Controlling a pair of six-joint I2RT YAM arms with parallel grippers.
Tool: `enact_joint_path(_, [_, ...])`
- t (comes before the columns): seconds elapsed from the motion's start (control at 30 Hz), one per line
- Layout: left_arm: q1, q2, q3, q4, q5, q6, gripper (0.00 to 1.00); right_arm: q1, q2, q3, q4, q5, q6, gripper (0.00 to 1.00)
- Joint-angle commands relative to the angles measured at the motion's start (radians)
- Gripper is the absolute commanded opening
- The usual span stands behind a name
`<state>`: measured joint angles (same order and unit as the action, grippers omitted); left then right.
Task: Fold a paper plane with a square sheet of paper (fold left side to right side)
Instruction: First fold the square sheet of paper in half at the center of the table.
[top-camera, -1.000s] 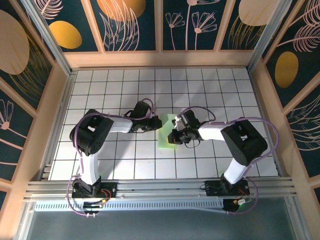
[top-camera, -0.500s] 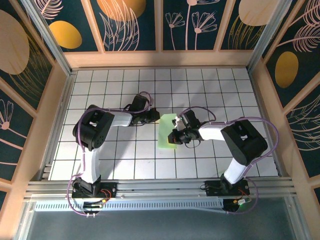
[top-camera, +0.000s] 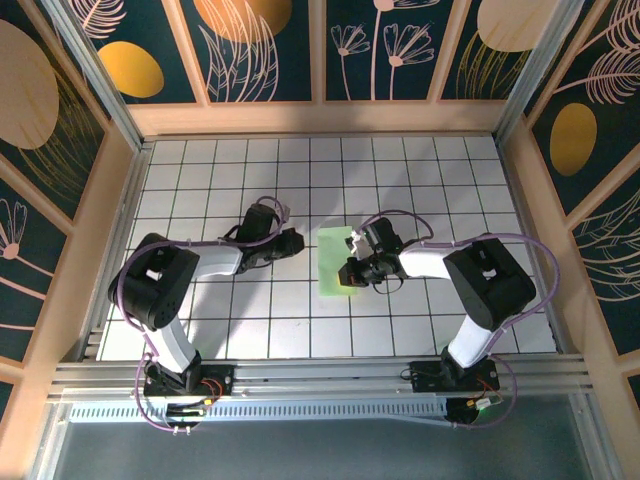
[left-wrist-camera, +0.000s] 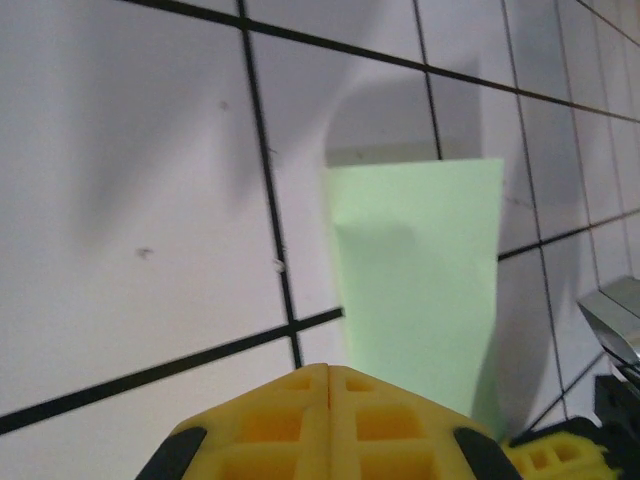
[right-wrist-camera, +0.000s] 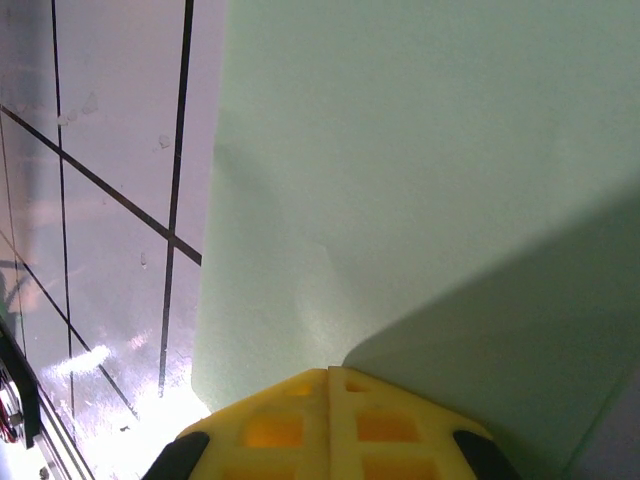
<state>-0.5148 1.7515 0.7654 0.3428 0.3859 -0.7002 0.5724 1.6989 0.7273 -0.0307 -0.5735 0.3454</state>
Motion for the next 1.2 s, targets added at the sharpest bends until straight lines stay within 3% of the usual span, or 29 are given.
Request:
enact_joint_path(0.0, [-0.044, 0.026, 0.004, 0.093, 0.075, -0.022, 0.00, -0.019, 0.058, -0.025, -0.136, 0.130, -0.027, 0.00])
enact_joint_path(0.17, [-0.094, 0.131, 0.099, 0.101, 0.078, -0.033, 0.00, -0.019, 0.065, -0.026, -0.132, 0.132, -0.023, 0.00])
enact_joint_path(0.63, [-0.092, 0.265, 0.233, 0.032, -0.050, -0.010, 0.00, -0.019, 0.068, -0.032, -0.134, 0.135, -0.020, 0.00])
enact_joint_path(1.17, [-0.010, 0.319, 0.278, -0.009, -0.116, 0.006, 0.00, -0.019, 0.075, -0.039, -0.134, 0.136, -0.023, 0.00])
